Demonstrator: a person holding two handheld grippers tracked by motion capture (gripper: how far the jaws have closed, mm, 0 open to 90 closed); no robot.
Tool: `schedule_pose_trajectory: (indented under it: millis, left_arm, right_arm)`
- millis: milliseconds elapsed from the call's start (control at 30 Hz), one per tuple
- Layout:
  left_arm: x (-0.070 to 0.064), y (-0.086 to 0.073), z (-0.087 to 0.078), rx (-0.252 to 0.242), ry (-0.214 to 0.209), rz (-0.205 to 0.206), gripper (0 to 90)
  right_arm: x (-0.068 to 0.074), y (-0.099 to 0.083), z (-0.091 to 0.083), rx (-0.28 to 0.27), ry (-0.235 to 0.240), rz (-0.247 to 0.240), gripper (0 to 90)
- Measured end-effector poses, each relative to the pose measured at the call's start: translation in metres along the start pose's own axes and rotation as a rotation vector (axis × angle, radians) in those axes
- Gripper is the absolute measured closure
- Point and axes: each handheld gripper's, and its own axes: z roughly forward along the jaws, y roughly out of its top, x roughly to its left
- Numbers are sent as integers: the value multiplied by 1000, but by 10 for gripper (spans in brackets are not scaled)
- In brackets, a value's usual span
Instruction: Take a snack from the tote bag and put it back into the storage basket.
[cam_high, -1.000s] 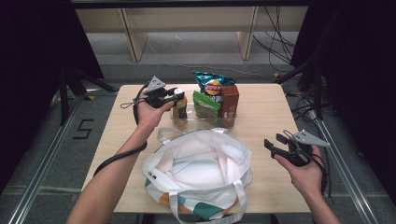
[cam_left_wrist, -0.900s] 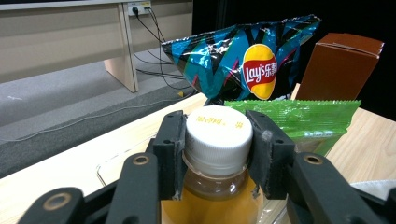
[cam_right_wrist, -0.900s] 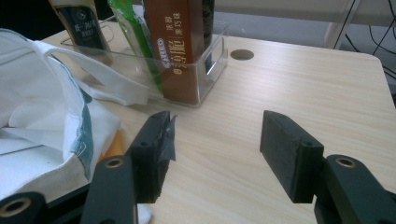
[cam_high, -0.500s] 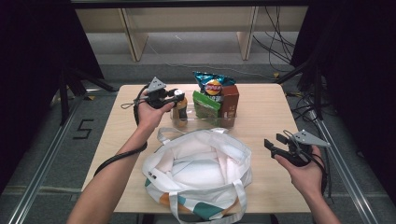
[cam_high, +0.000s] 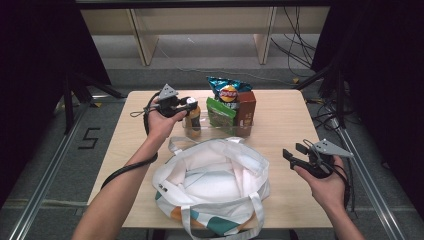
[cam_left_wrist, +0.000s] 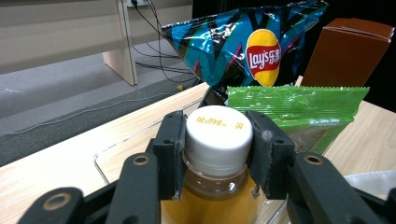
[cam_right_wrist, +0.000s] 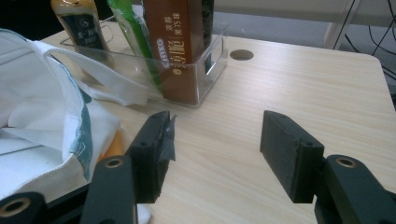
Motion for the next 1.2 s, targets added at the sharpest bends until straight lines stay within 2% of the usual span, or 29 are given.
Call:
schedule_pose_trajectory:
  millis: [100,433,467,500,667,867,900,1033,1100,1167,1200]
  left_arm:
    - [0,-1,0,4,0,0,587]
    - [1,-4,1,7,4,-8,587]
    - [2,-4,1,7,4,-9,587]
    - [2,-5,1,5,5,-11,586]
    - [2,-5,1,5,-2,-10,586]
    - [4,-6,-1,4,6,-18,585]
    - [4,-6,-1,6,6,-15,584]
    - [3,-4,0,18,10,2,583]
    - [3,-4,0,18,12,7,581]
    - [2,-4,0,23,18,28,580]
    - [2,-4,0,23,18,27,579]
  right_arm:
    - [1,0,1,-4,-9,12,442]
    - [0,-1,0,0,-13,2,442]
    - [3,-1,0,11,-14,35,442]
    - [0,0,0,-1,-13,1,442]
    - [0,0,0,5,-2,-5,442]
    - [4,0,0,11,-8,36,441]
    - [1,0,1,2,-2,9,442]
    - [3,-1,1,11,-6,29,441]
    - [2,0,0,2,-12,1,441]
    - [3,0,0,5,-13,25,441]
    - [0,0,1,-8,-15,-12,441]
